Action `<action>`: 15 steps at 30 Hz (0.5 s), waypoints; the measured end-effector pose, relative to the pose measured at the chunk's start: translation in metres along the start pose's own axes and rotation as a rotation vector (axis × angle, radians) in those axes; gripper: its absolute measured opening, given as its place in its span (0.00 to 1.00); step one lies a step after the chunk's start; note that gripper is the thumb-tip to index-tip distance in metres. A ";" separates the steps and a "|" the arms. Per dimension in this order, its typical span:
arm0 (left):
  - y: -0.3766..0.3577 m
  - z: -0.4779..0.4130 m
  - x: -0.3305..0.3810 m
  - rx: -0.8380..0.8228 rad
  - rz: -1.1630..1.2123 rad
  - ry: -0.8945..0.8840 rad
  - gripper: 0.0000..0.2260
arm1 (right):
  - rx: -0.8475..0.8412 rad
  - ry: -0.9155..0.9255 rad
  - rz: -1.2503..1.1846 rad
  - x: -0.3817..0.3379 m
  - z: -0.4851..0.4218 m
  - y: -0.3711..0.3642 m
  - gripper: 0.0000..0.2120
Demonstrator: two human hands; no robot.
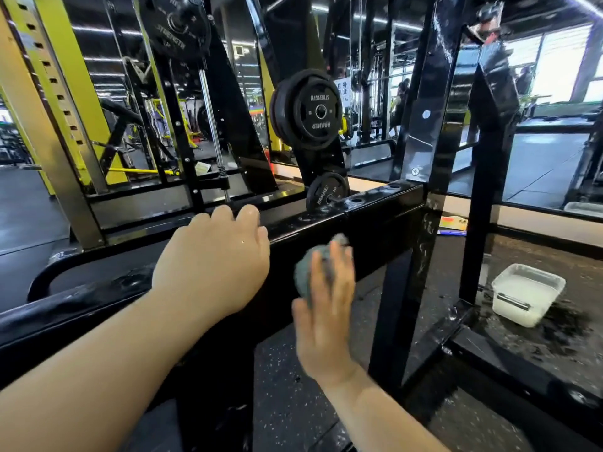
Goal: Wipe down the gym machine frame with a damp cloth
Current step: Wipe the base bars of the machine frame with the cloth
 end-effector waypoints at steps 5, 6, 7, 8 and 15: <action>0.008 -0.001 0.002 -0.013 0.120 0.047 0.16 | 0.309 -0.373 -0.007 0.083 -0.051 0.059 0.27; 0.007 -0.002 0.001 -0.009 0.128 0.050 0.16 | 0.359 -0.467 -0.032 0.086 -0.052 0.060 0.29; 0.004 -0.002 0.001 -0.016 0.138 0.056 0.15 | 0.357 -0.498 -0.049 0.073 -0.048 0.048 0.28; 0.003 -0.002 0.000 -0.021 0.149 0.058 0.15 | 0.319 -0.463 -0.079 0.048 -0.041 0.030 0.26; 0.016 0.010 -0.008 -0.121 0.304 0.025 0.17 | -0.008 0.102 0.040 -0.059 0.022 -0.037 0.24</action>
Point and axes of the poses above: each hand's wrist, its own z-axis away from the middle knuckle, its own y-axis out of the back of the hand, x = y × z, the point moved 6 cm from there along -z, towards the middle knuckle, and after that the axes turned 13 degrees about -z, right-handed, at the moved point
